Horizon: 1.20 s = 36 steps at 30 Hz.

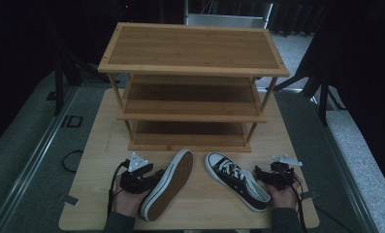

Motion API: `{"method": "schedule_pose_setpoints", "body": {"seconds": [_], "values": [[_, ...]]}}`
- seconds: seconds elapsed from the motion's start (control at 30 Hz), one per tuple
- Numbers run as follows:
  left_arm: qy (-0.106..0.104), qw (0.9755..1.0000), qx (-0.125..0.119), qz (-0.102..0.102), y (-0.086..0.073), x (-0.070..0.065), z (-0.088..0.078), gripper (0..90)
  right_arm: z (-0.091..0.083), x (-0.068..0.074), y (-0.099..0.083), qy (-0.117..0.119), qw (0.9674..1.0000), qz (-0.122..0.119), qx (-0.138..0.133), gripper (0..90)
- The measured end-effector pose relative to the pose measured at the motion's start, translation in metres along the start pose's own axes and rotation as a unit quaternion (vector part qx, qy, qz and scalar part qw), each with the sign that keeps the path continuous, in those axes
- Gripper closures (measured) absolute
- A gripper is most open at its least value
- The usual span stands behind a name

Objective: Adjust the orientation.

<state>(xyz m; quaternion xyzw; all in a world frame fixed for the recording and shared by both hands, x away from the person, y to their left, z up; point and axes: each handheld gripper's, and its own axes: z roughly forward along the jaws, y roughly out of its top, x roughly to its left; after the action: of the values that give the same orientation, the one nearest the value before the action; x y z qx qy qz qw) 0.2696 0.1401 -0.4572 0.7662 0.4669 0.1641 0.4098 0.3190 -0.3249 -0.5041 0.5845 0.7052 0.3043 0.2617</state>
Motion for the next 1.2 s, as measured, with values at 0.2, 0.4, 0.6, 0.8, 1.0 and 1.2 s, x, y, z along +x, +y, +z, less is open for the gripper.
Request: {"method": "schedule_pose_setpoints", "body": {"seconds": [0.2, 0.4, 0.6, 0.8, 1.0, 1.2], "values": [[-0.012, 0.9999, 0.002, 0.000, 0.001, -0.003, -0.001, 58.3, 0.000, 0.000, 0.000, 0.000, 1.0000, 0.000, 0.000, 14.3], [-0.011, 0.9992, 0.003, 0.038, 0.006, -0.025, -0.006, 58.6, 0.000, 0.000, 0.000, 0.000, 1.0000, 0.000, 0.000, 14.3], [-0.036, 0.9980, 0.000, 0.052, 0.009, -0.041, -0.007, 58.0, 0.000, 0.000, 0.000, 0.000, 1.0000, 0.000, 0.000, 14.3], [-0.054, 0.9965, 0.006, 0.063, 0.012, -0.051, -0.008, 57.6, 0.000, 0.000, 0.000, 0.000, 1.0000, 0.000, 0.000, 14.3], [-0.086, 0.9934, 0.009, 0.076, 0.017, -0.065, -0.011, 54.5, 0.000, 0.000, 0.000, 0.000, 1.0000, 0.000, 0.000, 14.3], [-0.097, 0.9920, -0.013, 0.079, 0.019, -0.068, -0.017, 56.2, 0.000, 0.000, 0.000, 0.000, 1.0000, 0.001, 0.000, 14.3]]}}
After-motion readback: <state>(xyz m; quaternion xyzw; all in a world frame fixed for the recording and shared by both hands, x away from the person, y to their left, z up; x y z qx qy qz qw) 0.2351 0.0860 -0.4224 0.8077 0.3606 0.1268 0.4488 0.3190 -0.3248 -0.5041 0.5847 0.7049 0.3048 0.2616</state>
